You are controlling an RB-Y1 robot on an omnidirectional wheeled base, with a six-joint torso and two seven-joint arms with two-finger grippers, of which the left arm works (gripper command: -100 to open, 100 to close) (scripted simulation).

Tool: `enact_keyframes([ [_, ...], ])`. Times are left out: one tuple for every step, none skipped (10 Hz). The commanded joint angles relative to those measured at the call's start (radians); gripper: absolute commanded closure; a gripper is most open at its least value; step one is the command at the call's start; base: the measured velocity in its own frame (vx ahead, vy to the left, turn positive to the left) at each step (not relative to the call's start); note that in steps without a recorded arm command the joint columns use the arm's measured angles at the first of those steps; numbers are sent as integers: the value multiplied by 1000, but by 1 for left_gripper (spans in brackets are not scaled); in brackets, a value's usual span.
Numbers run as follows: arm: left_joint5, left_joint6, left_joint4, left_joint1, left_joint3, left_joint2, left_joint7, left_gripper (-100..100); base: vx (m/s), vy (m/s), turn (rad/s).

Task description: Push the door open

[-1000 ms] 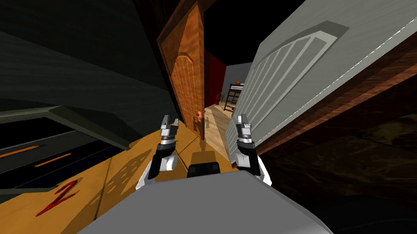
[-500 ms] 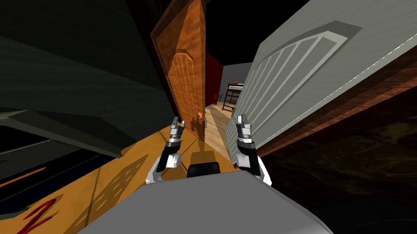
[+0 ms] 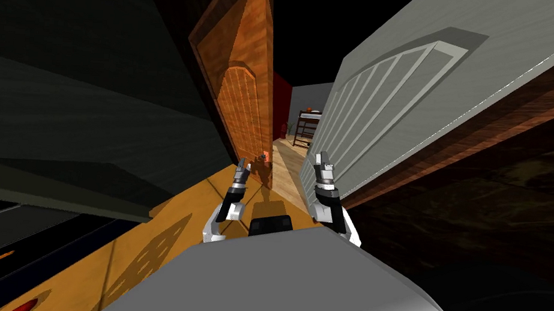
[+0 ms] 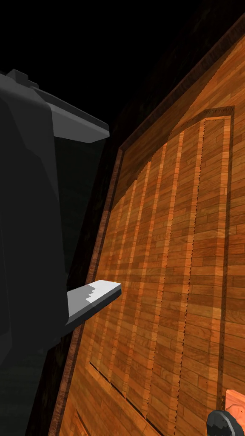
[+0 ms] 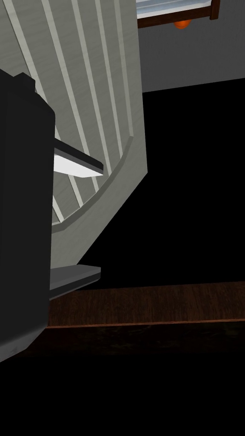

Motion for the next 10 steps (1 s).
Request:
enact_keyframes([
  [-3, 13, 42, -18, -16, -1, 4, -100, 64, 113, -115],
  [-5, 20, 67, -30, -25, 0, 7, -100, 79, 111, -105],
  [-6, 27, 92, -41, -34, 2, 10, -100, 94, 121, -97],
  [-7, 33, 117, -52, -42, 3, 13, -100, 75, 126, -131],
  [-8, 40, 142, -63, -51, 3, 15, -100, 59, 116, -111],
  [-10, 46, 166, -73, -60, 4, 18, -100, 66, 109, -91],
  [-11, 53, 191, -84, -68, 5, 21, -100, 63, 116, -108],
  [-12, 59, 214, -95, -76, 5, 24, -100, 64, 106, -122],
  [-13, 65, 237, -105, -84, 5, 27, -100, 68, 110, -101],
  [-14, 71, 260, -115, -92, 6, 29, -100, 56, 131, -102],
])
